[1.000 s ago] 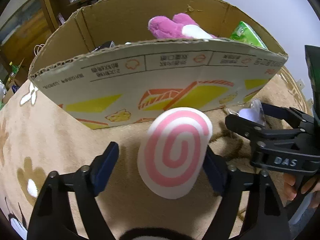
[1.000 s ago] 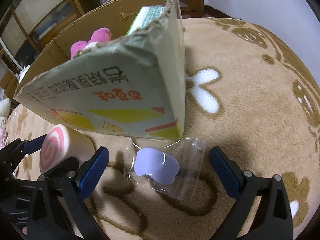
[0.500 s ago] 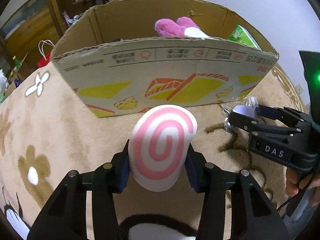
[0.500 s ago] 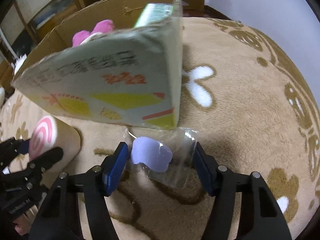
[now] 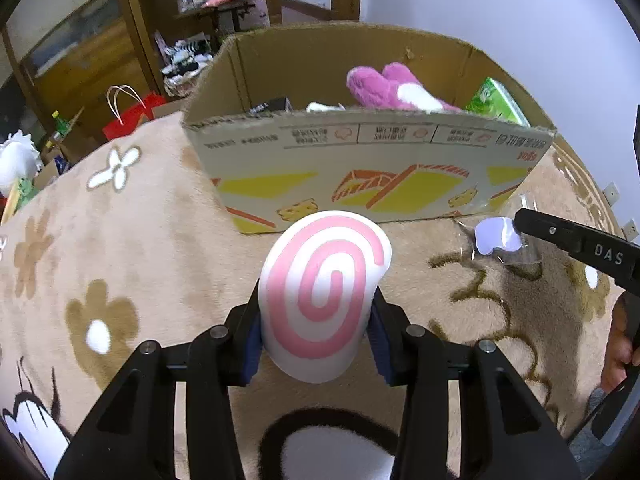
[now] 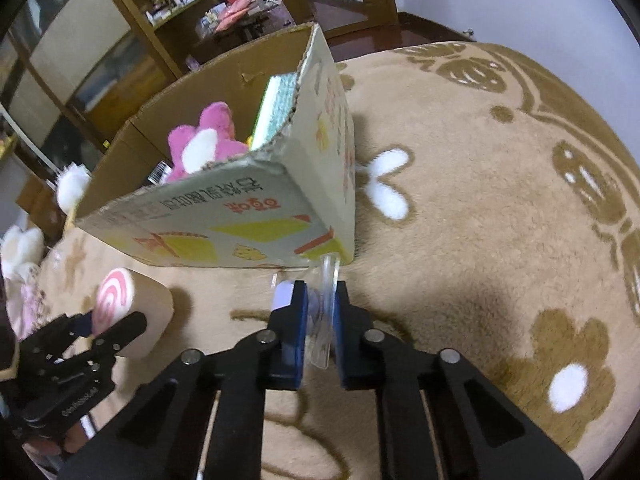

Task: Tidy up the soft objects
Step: 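Grasp the swirl cushion with the left tool while the right tool grasps the clear bag, then carry the swirl cushion and clear bag over the box and release both inside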

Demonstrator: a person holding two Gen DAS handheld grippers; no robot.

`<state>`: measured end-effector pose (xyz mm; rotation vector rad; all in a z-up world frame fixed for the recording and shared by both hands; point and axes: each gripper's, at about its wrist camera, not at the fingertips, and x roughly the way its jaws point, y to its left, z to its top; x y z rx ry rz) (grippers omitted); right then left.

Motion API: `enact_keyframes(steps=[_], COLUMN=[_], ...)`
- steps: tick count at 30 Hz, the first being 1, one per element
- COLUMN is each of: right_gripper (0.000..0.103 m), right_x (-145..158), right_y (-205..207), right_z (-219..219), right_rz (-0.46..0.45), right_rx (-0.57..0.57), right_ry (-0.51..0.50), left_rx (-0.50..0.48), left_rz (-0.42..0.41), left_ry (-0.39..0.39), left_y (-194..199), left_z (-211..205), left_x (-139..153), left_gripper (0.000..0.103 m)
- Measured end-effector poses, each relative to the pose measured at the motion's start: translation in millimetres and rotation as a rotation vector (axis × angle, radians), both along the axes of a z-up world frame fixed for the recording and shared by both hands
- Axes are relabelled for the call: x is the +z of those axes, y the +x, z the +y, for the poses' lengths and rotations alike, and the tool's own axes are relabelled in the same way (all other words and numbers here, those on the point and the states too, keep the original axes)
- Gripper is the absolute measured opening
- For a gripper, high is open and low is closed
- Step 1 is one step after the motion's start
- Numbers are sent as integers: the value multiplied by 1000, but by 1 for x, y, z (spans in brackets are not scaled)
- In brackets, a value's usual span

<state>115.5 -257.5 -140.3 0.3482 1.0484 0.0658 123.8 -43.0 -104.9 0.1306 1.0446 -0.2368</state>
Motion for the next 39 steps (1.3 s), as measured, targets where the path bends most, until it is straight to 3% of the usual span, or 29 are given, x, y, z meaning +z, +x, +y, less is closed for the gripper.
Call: enact_keyframes(steps=[12,23,29,34,39], right_gripper=[5,5,5,5,5], right_x=[66,125,125,119,115], right_y=[-28,-48,-36,-21,-5], right_z=[20,28,31,32,33], right_rz=[-199,-399,-451,-475,-490], right_rx=[76,95,100,100,104], right_ry=[-77,-107,-130,-120,-119], left_rx=[35,1,-8,2,9], left_rz=[-197,-387,-411,-435,-407], left_ry=[-16,43,71,40,6], left_y=[-29,-26,-1,20,37], left_z=[6,4,-1,-5,-6], left_x=[55,95,93,90,80], left_gripper=[43,43,43,43,44])
